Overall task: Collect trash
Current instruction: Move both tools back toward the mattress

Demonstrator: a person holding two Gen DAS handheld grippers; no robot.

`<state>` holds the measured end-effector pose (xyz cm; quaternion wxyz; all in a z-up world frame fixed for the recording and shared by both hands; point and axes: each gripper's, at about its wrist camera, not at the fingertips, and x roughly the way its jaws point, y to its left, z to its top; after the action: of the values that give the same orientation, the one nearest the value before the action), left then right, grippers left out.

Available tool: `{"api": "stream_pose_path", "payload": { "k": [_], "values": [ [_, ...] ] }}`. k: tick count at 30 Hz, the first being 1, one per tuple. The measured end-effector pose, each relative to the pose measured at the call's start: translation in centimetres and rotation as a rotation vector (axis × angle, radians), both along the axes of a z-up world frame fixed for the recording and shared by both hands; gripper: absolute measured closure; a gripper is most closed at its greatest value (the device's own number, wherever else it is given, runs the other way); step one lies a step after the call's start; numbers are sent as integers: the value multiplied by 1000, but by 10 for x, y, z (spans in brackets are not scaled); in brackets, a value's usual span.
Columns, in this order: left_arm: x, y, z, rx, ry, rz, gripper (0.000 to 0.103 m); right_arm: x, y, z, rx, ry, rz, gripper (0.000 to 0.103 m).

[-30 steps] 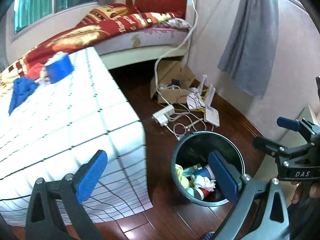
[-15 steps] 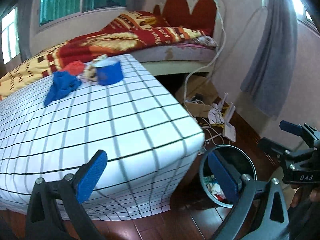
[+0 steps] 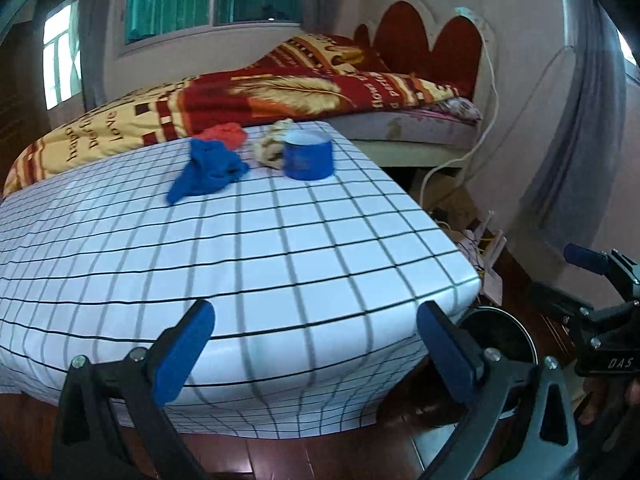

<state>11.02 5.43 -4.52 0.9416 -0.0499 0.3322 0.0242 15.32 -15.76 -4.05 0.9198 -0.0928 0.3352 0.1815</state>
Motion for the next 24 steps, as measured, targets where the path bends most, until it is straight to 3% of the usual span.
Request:
{"api": "stream_pose_path", "payload": {
  "k": [6, 9, 13, 24],
  "values": [
    [-4, 38, 3, -5, -5, 75, 2, 10, 31, 12, 22, 16, 40, 0],
    [-3, 56, 5, -4, -8, 114, 2, 14, 52, 16, -14, 5, 70, 0],
    [-2, 78, 8, -34, -16, 128, 2, 20, 78, 18, -30, -10, 116, 0],
    [31, 114, 8, 1, -19, 167, 2, 66, 123, 22, -30, -9, 154, 0]
  ]
}}
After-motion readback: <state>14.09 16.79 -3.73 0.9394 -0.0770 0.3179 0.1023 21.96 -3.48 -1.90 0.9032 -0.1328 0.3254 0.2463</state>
